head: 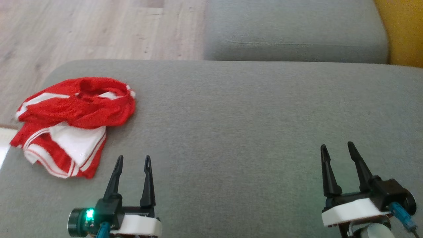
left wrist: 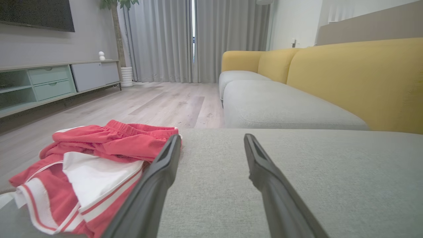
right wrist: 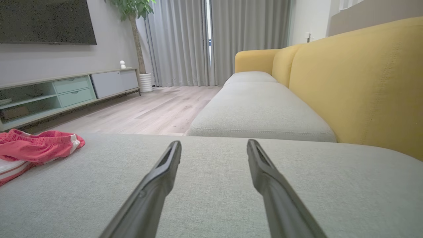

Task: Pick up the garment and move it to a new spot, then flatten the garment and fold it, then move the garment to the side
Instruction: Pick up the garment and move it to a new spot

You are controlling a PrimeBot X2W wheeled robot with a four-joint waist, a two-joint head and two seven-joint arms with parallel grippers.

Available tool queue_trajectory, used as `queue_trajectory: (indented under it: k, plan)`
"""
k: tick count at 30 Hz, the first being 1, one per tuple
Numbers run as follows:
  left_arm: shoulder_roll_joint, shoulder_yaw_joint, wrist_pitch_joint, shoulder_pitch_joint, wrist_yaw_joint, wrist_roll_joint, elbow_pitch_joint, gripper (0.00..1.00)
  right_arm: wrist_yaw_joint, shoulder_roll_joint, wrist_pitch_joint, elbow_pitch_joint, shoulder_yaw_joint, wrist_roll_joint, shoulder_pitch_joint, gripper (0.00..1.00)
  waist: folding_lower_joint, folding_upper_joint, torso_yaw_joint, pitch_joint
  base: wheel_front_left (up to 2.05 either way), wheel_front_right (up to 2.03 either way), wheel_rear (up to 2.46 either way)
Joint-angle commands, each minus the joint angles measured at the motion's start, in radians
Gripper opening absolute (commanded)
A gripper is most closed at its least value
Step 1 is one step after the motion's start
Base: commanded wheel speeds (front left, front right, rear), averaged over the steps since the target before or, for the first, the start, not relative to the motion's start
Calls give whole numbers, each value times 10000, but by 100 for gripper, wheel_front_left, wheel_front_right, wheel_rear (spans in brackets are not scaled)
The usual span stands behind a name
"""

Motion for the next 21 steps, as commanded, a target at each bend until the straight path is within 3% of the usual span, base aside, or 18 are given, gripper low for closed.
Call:
queue_trajectory:
  k: [1, 21]
  plan:
    - [33, 413, -95, -521, 68, -23, -352, 100, -7, -102, -109, -281, 256, 61, -194, 100, 0, 0, 401, 27, 0, 0, 0]
    - [40, 1027, -95, -429, -60, 302, -225, 100, -7, -102, -109, -204, 430, -278, -244, 100, 0, 0, 2834, 315, 0, 0, 0]
